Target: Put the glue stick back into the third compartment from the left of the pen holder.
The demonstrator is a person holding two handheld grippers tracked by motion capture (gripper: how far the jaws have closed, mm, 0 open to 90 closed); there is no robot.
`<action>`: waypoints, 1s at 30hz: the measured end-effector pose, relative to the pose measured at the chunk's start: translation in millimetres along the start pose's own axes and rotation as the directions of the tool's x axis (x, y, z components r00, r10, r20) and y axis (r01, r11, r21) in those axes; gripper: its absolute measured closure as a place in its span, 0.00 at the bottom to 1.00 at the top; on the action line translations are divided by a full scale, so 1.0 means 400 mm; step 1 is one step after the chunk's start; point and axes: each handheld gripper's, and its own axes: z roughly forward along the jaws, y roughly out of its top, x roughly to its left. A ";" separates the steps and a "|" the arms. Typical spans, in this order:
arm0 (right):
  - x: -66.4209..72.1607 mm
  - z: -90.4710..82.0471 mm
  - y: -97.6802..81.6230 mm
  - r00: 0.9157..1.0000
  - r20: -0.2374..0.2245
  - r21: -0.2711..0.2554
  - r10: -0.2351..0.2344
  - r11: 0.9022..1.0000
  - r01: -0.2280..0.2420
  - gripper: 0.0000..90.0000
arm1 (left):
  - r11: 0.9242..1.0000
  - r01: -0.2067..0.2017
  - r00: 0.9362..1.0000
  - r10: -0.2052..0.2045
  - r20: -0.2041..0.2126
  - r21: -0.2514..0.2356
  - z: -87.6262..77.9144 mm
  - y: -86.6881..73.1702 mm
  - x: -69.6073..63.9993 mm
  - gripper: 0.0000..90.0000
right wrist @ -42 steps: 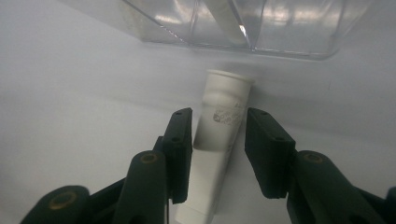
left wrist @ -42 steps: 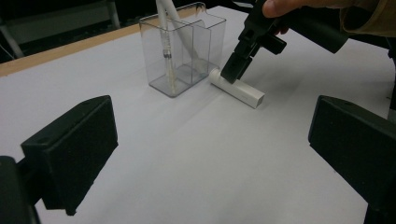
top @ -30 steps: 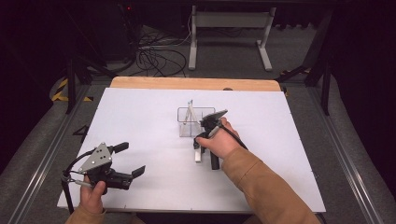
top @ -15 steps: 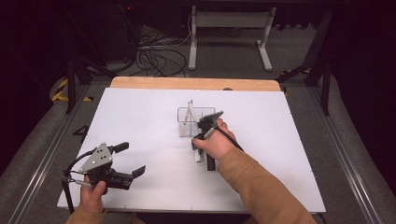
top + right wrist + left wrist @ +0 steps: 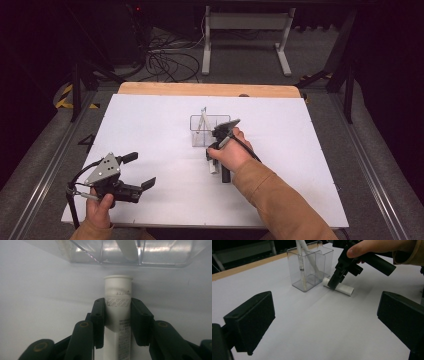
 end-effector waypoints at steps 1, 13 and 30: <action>0.000 -0.003 -0.001 1.000 -0.004 -0.002 0.001 1.000 -0.001 0.75 | 1.000 0.002 1.000 -0.002 0.001 0.001 0.000 0.000 0.000 0.02; 0.003 -0.067 -0.017 0.996 -0.073 -0.065 -0.051 0.997 0.046 0.75 | 1.000 -0.008 1.000 0.008 -0.003 0.001 0.001 0.002 0.000 0.03; 0.004 -0.158 -0.042 0.964 -0.136 -0.267 -0.228 0.945 0.186 0.74 | 1.000 -0.010 1.000 0.010 -0.004 0.001 0.000 0.003 0.000 0.03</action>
